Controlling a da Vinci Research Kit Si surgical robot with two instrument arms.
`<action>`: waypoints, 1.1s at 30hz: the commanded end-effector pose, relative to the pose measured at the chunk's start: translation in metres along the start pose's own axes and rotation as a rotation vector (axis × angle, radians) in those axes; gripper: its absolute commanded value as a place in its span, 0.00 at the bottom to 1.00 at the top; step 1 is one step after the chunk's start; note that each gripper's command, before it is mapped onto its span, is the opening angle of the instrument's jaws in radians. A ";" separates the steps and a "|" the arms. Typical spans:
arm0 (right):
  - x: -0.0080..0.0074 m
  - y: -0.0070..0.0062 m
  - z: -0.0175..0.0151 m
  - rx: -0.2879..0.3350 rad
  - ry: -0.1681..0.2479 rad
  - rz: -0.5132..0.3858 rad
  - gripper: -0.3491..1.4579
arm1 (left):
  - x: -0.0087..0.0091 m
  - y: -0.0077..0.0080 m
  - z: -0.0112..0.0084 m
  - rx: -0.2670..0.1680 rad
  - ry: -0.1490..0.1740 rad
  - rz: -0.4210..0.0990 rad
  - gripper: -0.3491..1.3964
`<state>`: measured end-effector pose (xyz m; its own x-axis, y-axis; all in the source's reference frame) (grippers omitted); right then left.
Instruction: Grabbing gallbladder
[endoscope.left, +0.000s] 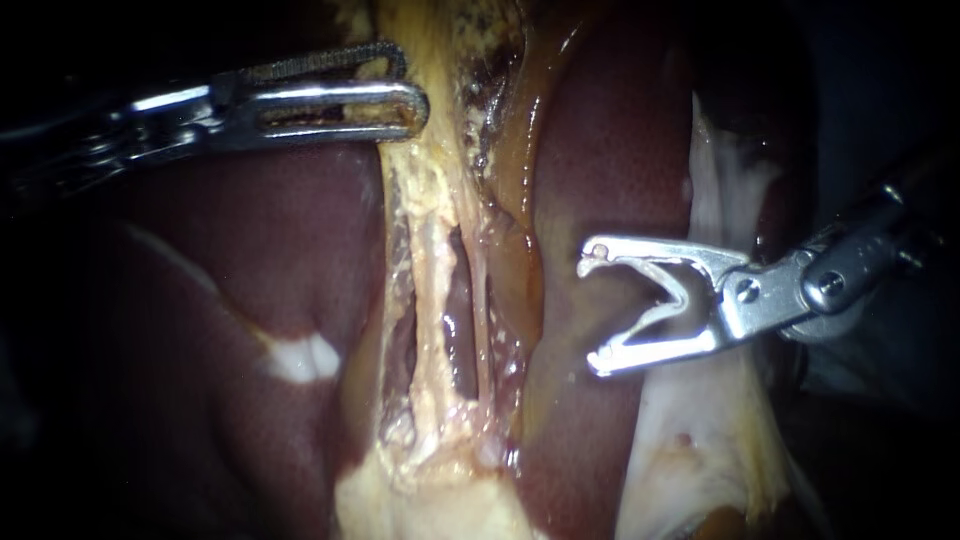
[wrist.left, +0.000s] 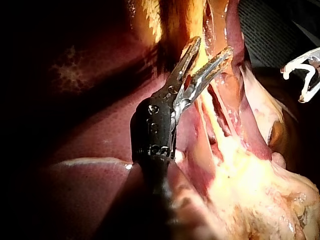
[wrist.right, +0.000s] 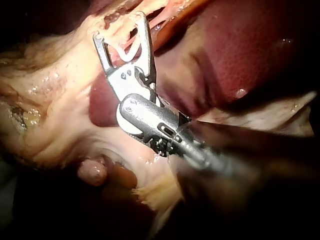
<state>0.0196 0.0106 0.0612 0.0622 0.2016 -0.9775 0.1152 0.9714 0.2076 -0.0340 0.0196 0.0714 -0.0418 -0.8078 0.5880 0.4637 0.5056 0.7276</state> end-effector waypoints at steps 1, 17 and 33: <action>0.0000 0.0000 0.0000 0.000 0.000 0.000 0.53 | 0.0000 0.0001 -0.0003 -0.003 -0.002 0.000 0.37; 0.0000 0.0000 0.0000 0.000 0.000 0.000 0.53 | -0.0019 0.0004 -0.0057 -0.066 -0.028 0.014 0.43; 0.0000 0.0000 0.0000 0.000 0.000 0.000 0.53 | -0.0007 0.0012 -0.0008 -0.049 -0.029 0.018 0.49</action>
<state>0.0196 0.0106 0.0612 0.0620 0.2019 -0.9774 0.1153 0.9713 0.2079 -0.0328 0.0206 0.0718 -0.0570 -0.7893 0.6114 0.5074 0.5045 0.6986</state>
